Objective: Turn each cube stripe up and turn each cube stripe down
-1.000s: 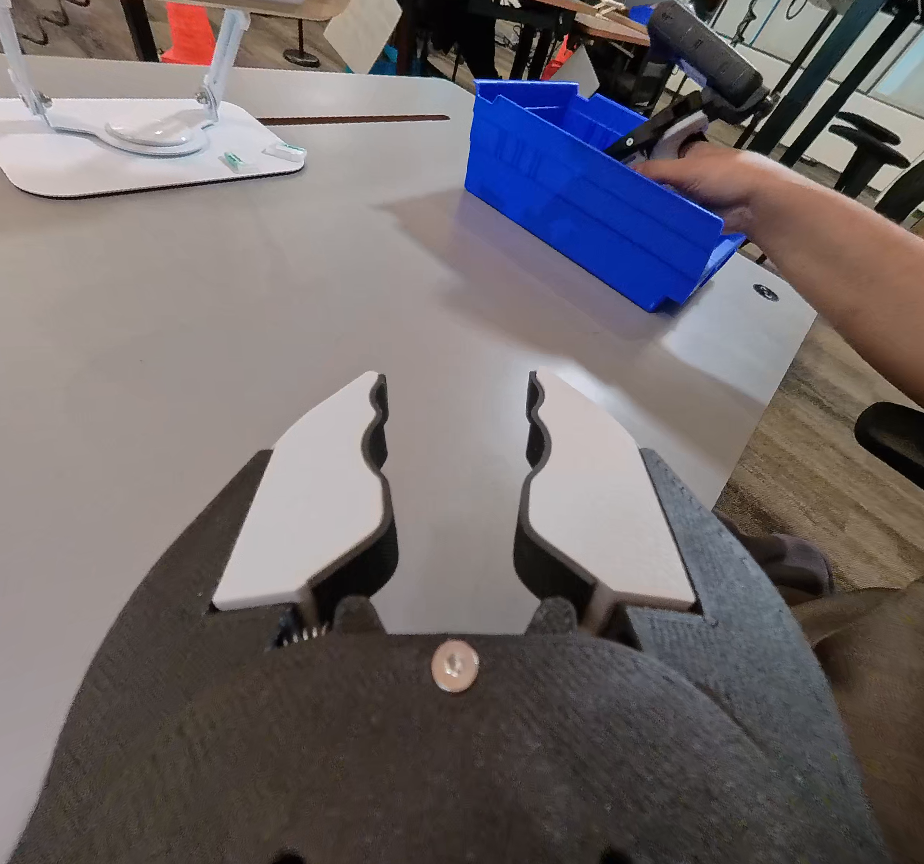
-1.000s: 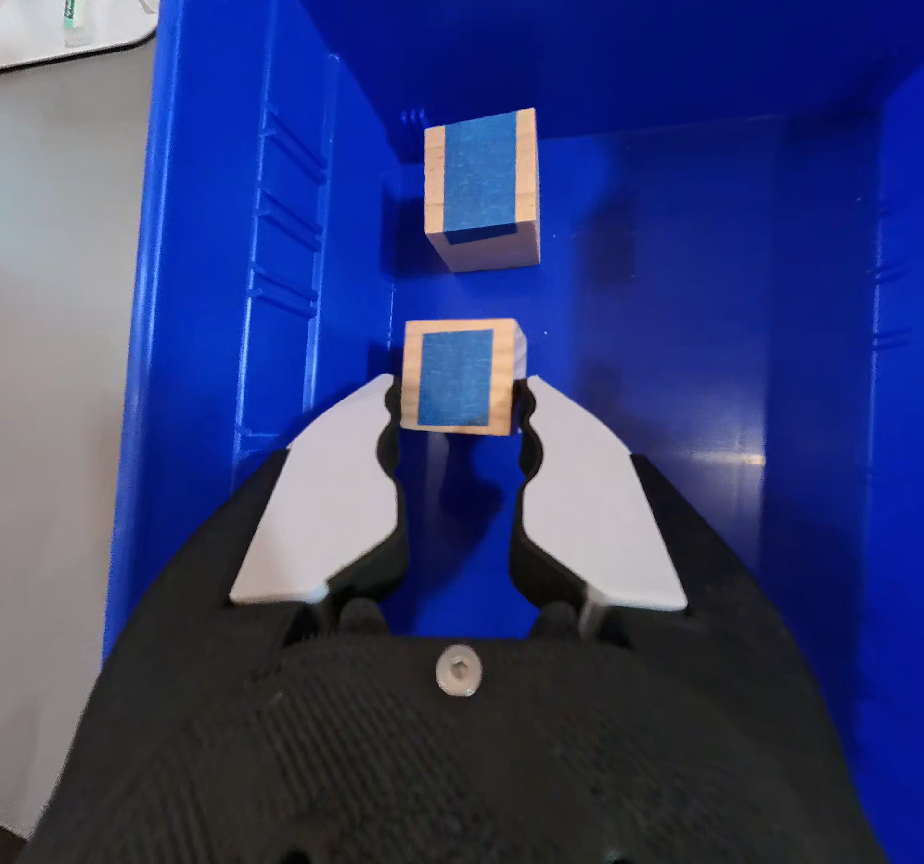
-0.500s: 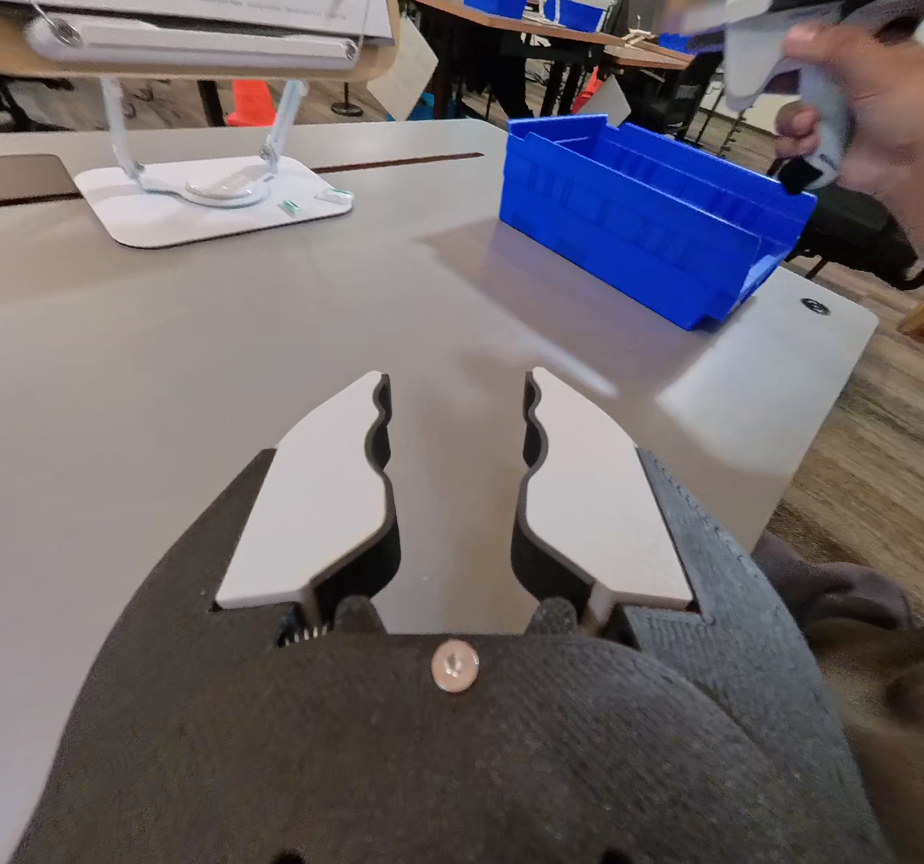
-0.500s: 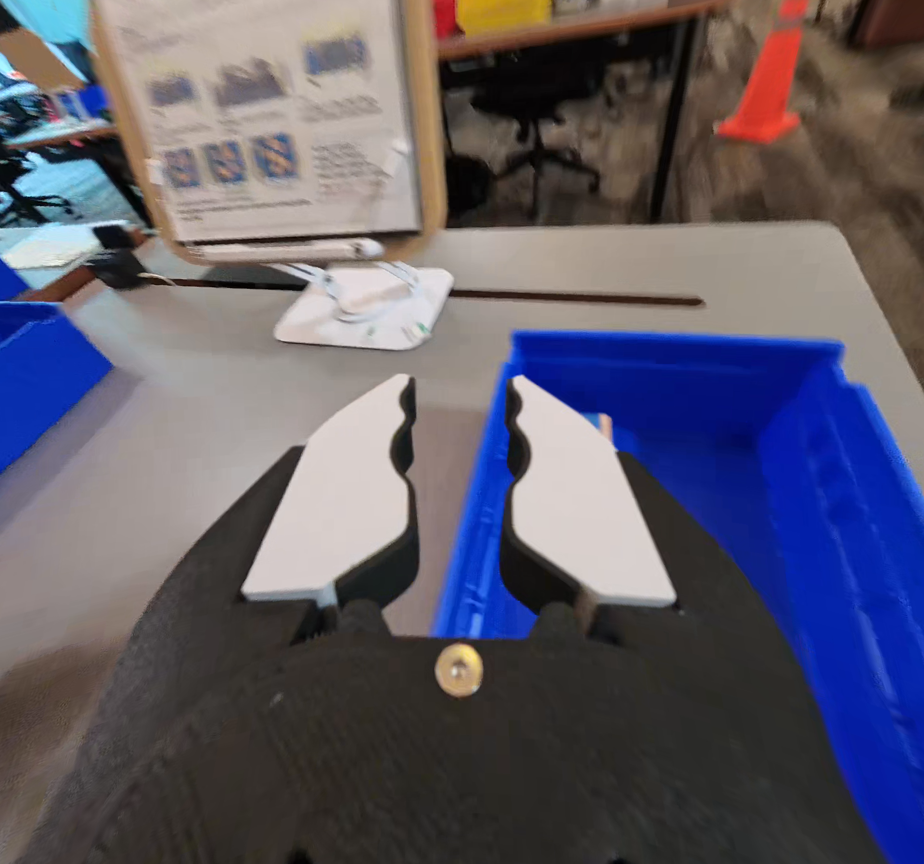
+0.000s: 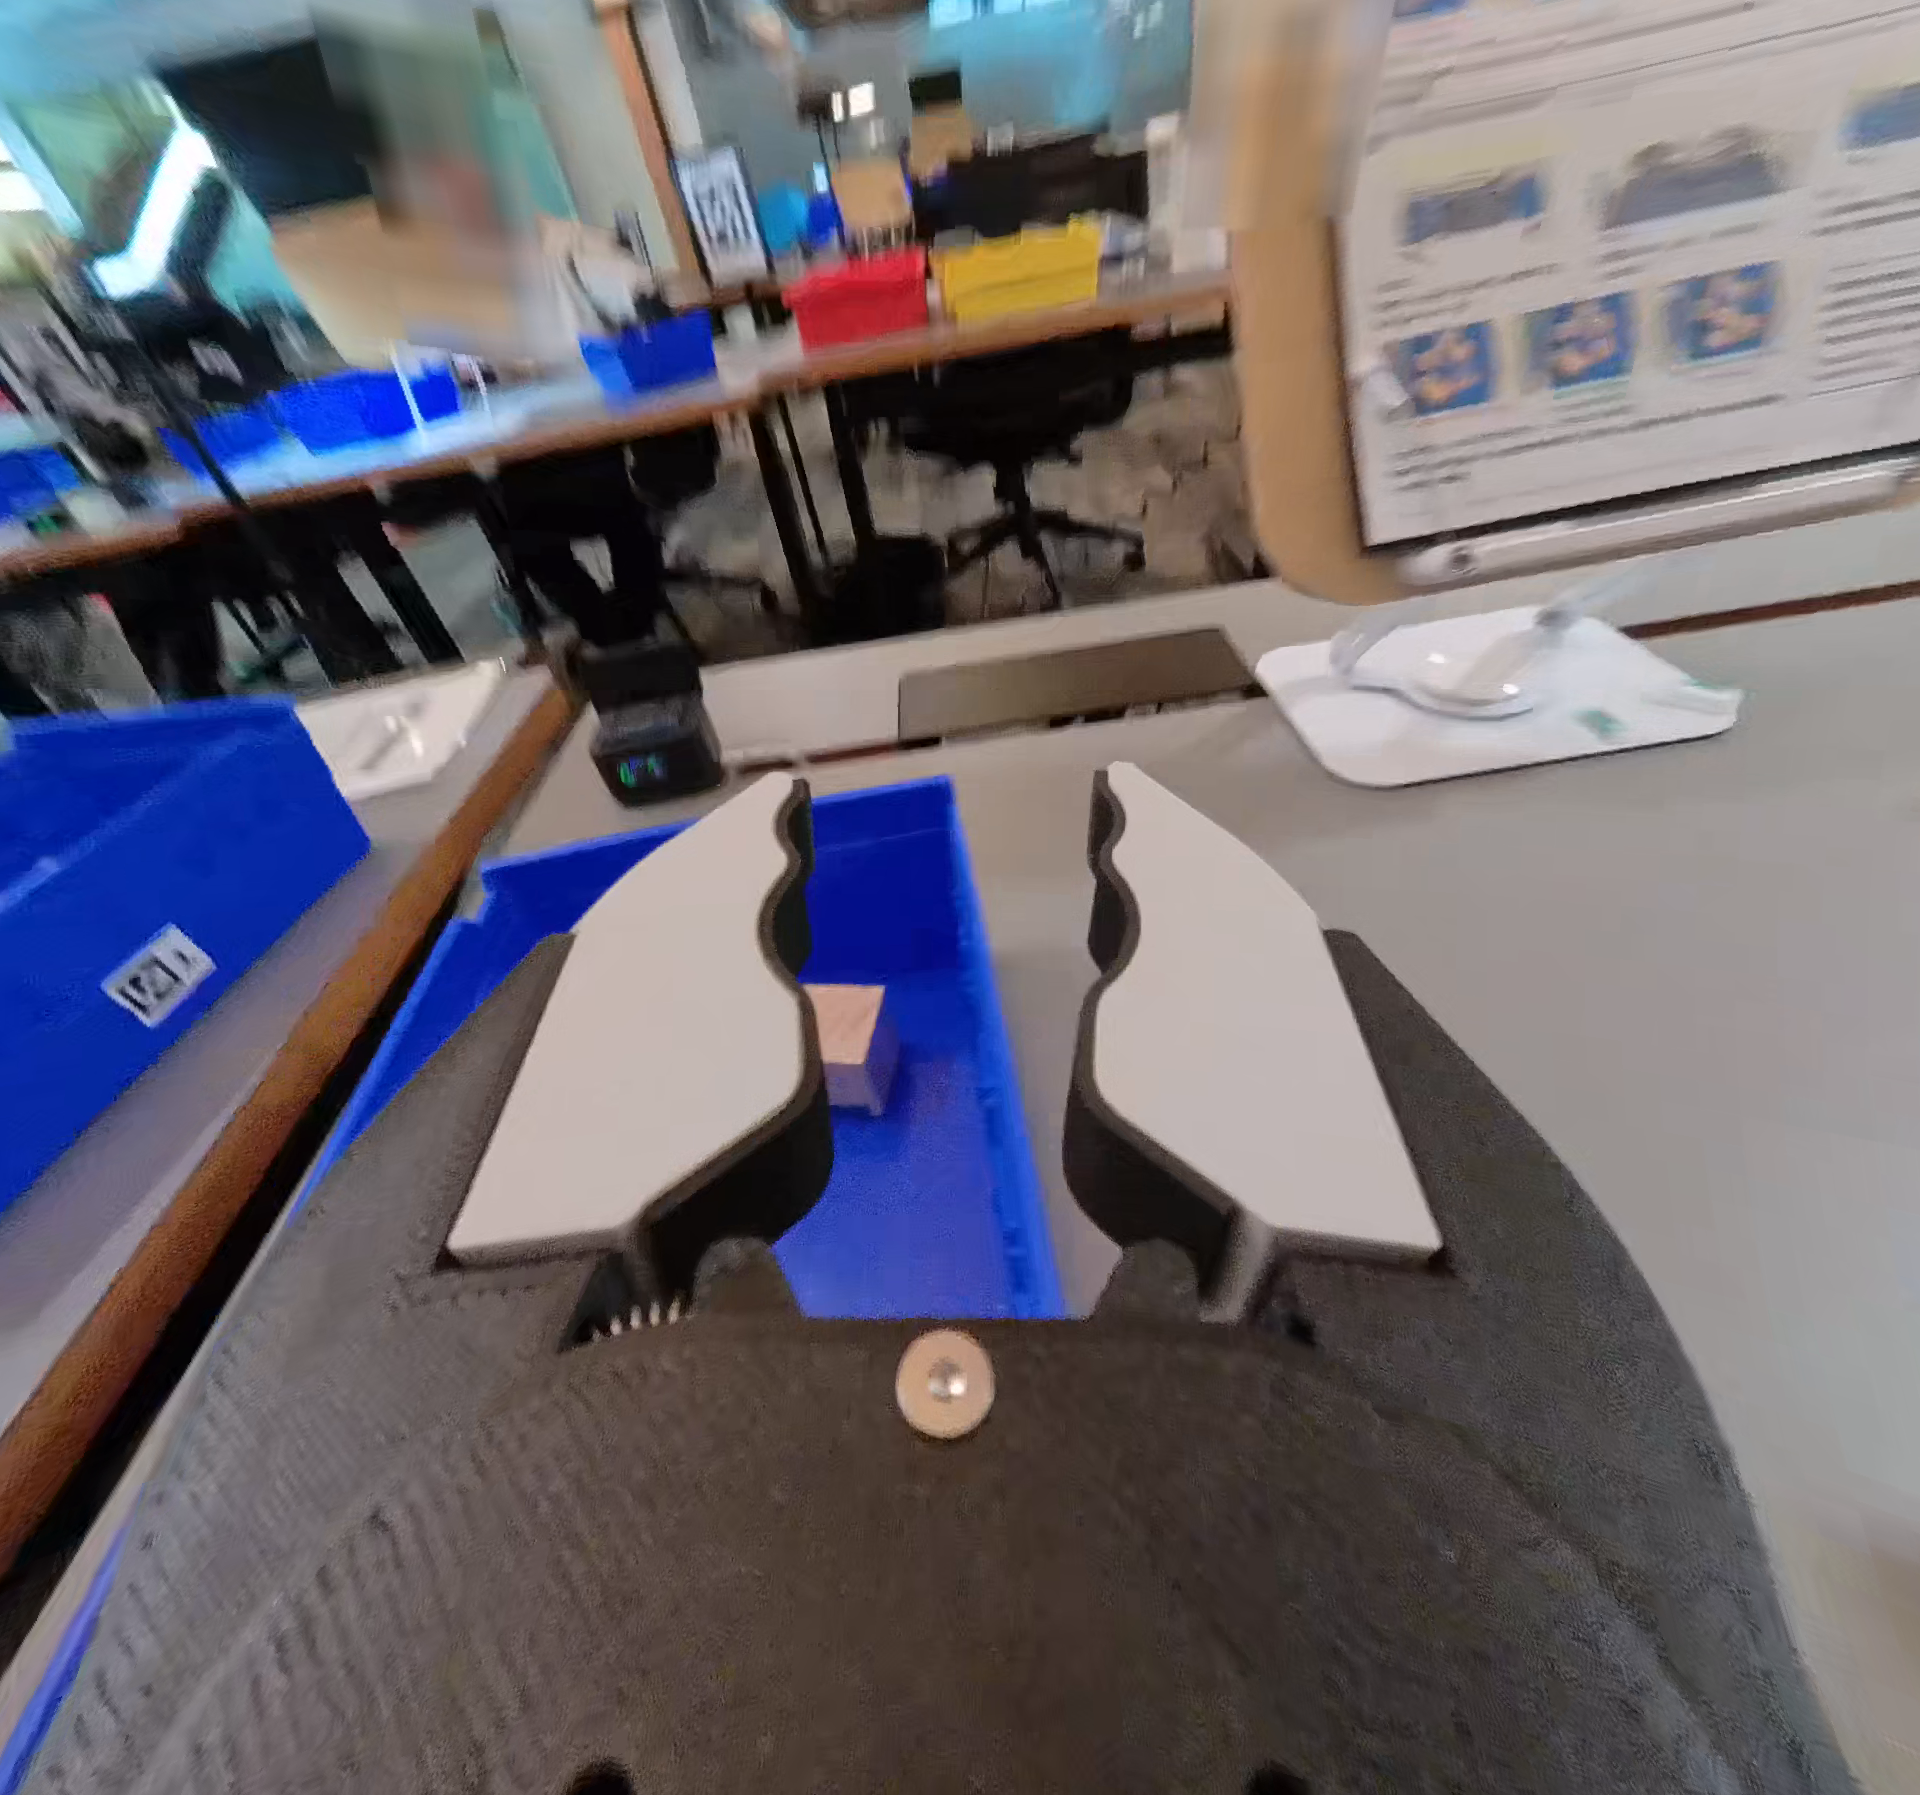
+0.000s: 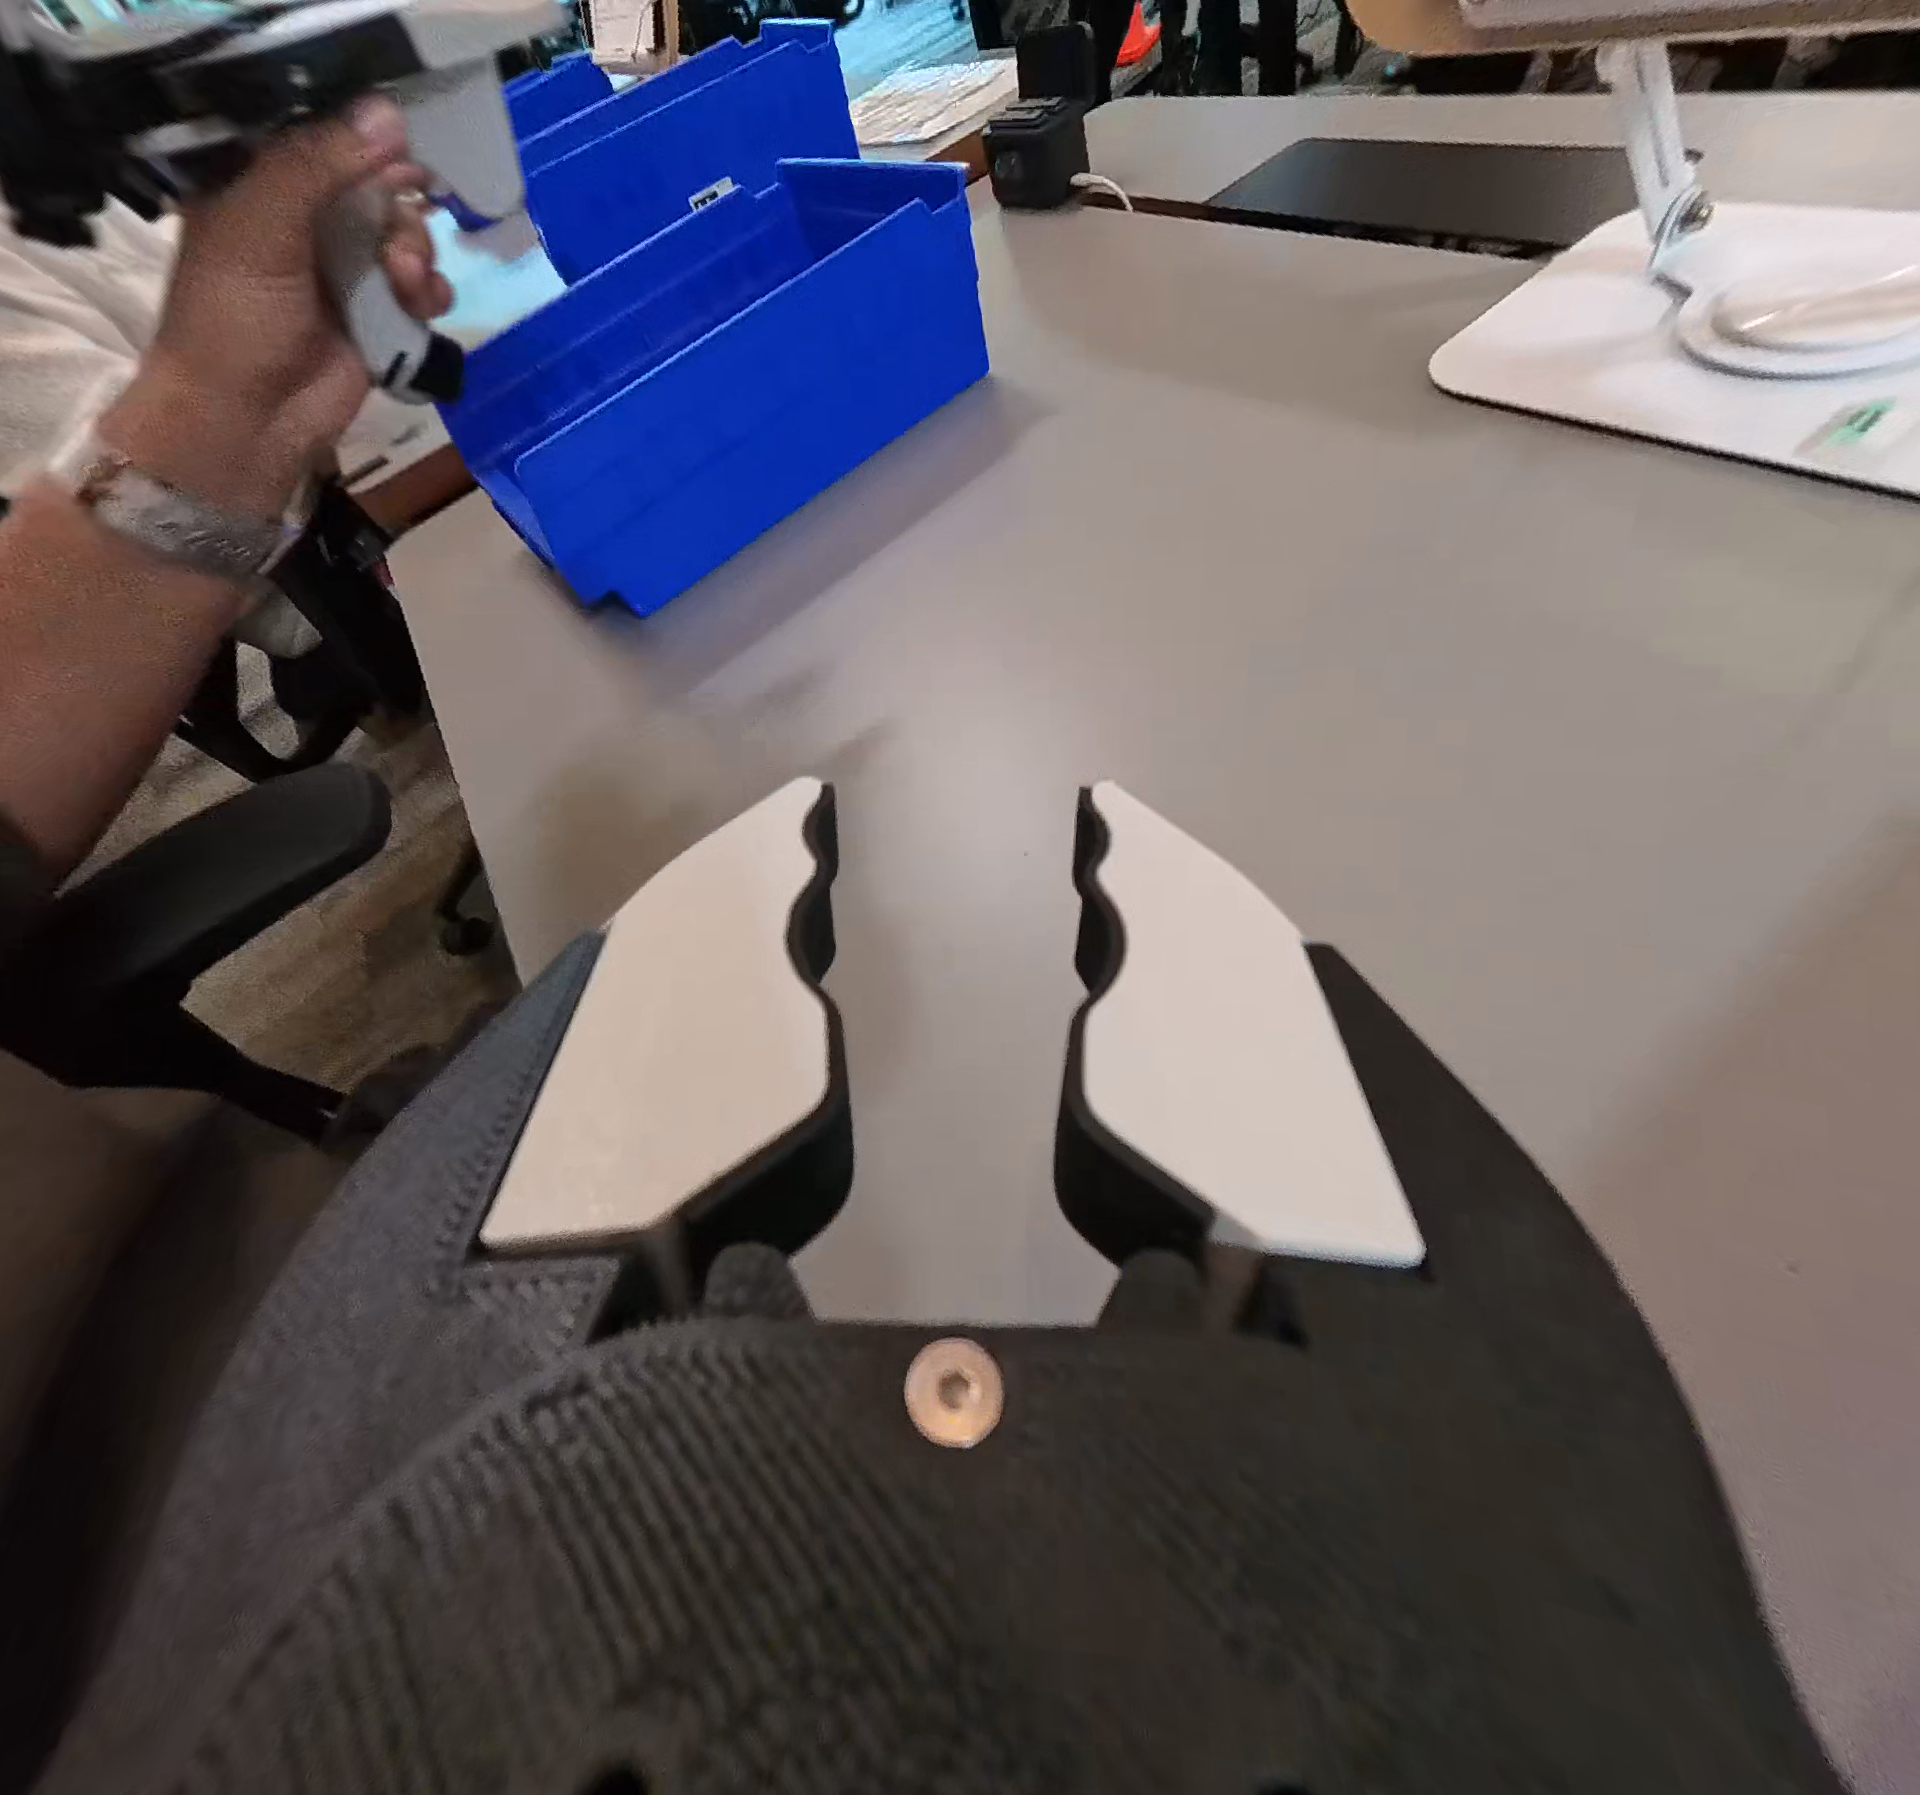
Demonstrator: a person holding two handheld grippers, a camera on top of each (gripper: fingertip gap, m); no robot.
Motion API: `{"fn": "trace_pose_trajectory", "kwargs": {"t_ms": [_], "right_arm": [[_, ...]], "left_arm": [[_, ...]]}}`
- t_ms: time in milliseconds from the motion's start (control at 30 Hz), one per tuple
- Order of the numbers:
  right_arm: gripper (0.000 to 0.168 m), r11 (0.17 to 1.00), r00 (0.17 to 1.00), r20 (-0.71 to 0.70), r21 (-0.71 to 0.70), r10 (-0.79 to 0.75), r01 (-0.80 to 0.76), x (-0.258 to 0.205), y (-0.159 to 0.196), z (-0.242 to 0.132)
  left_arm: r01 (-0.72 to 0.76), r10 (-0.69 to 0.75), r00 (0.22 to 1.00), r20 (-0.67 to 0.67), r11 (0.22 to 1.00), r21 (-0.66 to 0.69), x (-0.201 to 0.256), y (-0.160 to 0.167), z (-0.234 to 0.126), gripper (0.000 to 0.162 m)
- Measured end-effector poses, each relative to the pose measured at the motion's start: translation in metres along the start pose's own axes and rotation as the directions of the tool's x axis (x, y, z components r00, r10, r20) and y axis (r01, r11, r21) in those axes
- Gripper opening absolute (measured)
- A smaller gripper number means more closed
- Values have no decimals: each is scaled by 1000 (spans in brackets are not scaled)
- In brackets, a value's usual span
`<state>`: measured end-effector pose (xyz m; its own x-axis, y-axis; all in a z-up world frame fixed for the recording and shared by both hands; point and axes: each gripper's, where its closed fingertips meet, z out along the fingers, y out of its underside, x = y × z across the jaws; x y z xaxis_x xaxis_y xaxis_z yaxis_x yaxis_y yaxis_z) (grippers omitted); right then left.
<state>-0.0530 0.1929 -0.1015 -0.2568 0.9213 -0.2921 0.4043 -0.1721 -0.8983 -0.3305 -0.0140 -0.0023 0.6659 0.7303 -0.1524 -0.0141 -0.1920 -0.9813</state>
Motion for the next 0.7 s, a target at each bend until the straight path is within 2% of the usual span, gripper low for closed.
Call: {"fn": "trace_pose_trajectory", "kwargs": {"t_ms": [67, 133, 167, 233, 300, 333, 400, 433, 467, 533, 600, 667, 700], "right_arm": [[41, 999, 999, 10, 7, 48, -48, 0, 2, -4], [37, 997, 997, 0, 6, 78, -78, 3, 7, -6], [36, 996, 996, -12, 1, 87, -87, 5, 10, -7], [35, 995, 995, -14, -7, 100, -100, 3, 15, -7], [35, 994, 994, -2, -11, 106, -106, -1, 18, -5], [34, 994, 994, 9, -17, 109, -109, -3, 19, -4], [30, 990, 990, 38, -30, 138, -137, -8, 23, -2], [30, 986, 985, 50, -32, 162, -161, -10, 25, -1], [29, 982, 980, 59, -31, 189, -188, -11, 27, -1], [29, 969, 967, 73, -18, 246, -245, -12, 28, -3], [31, 958, 955, 80, 1, 286, -286, -11, 28, -6], [32, 955, 953, 70, 12, 296, -297, -9, 29, -8], [32, 956, 955, 60, 16, 290, -292, -8, 29, -8]], "left_arm": [[56, -68, 996, -55, 981, -185, -21, 30, 34, 50], [70, -120, 989, -84, 888, -454, -35, 80, 61, 53], [96, -151, 986, -65, 849, -520, -41, 99, 73, 58], [127, -216, 974, -73, 781, -611, -44, 130, 90, 60], [129, -223, 974, -41, 693, -709, -51, 161, 97, 75], [117, -213, 976, -38, 664, -738, -54, 174, 100, 77], [92, -179, 983, -31, 637, -765, -57, 194, 103, 74], [69, -166, 985, -48, 632, -772, -54, 201, 104, 63], [41, -154, 985, -75, 637, -769, -51, 205, 105, 49], [26, -104, 993, -60, 673, -739, -58, 199, 108, 46], [42, -98, 994, -45, 740, -672, -67, 173, 111, 46], [155, -223, 973, -62, 827, -541, -67, 128, 113, 46], [240, -327, 938, -118, 854, -461, -60, 101, 112, 45]]}}
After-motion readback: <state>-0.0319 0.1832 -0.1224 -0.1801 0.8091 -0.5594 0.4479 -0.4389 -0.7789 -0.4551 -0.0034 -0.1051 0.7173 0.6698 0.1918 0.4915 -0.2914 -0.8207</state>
